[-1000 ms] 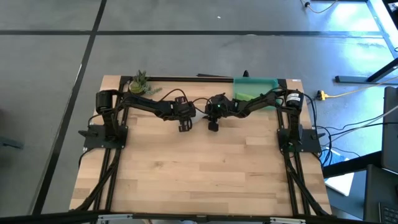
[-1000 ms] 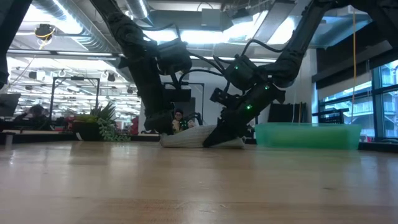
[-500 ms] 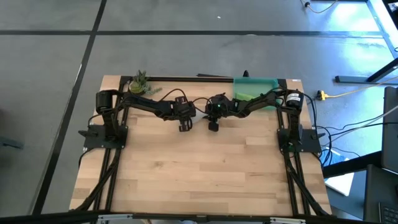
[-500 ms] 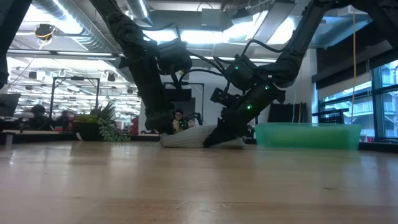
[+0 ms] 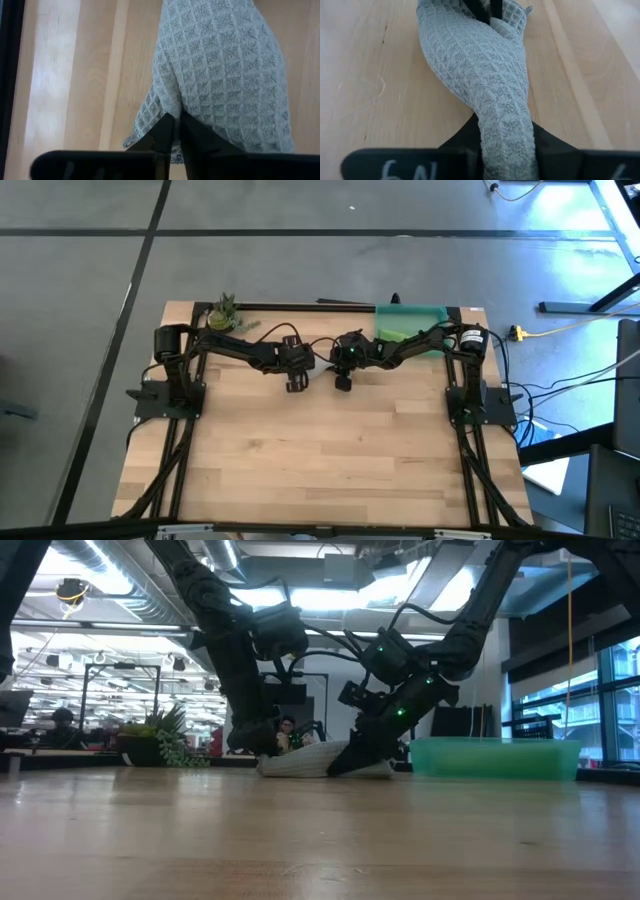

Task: Roll microfiber towels into tight, uniform cylinder then place into a basket
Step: Put the gray microfiber cloth into the blue bin

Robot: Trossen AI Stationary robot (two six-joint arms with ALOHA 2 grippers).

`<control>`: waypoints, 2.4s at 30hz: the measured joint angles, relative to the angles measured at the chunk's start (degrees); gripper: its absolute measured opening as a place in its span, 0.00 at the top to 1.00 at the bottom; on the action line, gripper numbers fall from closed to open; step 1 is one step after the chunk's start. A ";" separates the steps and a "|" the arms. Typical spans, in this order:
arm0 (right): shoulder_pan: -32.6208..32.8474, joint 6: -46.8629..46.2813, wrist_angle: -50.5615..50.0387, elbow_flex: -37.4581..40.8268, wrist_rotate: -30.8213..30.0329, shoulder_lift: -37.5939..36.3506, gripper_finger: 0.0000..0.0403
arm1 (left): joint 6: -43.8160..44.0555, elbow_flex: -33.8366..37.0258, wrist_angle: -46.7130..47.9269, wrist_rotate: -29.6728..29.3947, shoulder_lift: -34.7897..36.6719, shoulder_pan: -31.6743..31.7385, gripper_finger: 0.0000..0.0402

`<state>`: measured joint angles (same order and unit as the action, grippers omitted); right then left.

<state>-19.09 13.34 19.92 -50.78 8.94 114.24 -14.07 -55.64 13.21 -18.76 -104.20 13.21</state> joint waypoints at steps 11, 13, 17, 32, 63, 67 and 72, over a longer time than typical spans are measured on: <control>-0.59 -1.15 -0.78 0.11 0.70 -1.01 0.85 | 0.61 -4.11 5.45 -0.66 2.00 -0.41 0.84; -0.92 -1.17 -0.83 0.13 1.96 -1.11 0.85 | 0.68 -5.62 7.95 -0.65 3.49 -0.76 0.84; -1.48 -1.14 -0.89 0.13 3.21 -1.34 0.85 | 1.96 -7.54 11.82 -0.70 7.12 -1.41 0.83; -7.51 9.77 -13.33 0.38 -2.73 -20.26 0.85 | 9.58 -7.65 16.60 -0.64 20.50 -5.76 0.83; -31.94 23.08 -19.96 20.35 -14.48 -45.64 0.85 | 10.47 -7.67 15.72 -1.20 20.96 -7.23 0.83; -33.52 27.30 -24.74 20.35 -15.36 -45.62 0.85 | 10.47 -7.65 15.72 -1.16 20.96 -7.25 0.83; -35.02 29.18 -25.09 20.35 -17.98 -44.02 0.85 | 10.43 -7.65 15.69 -1.16 20.96 -7.76 0.83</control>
<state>-54.11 42.52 -5.17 -30.44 -9.04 70.22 -3.64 -63.29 28.91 -19.92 -83.24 5.45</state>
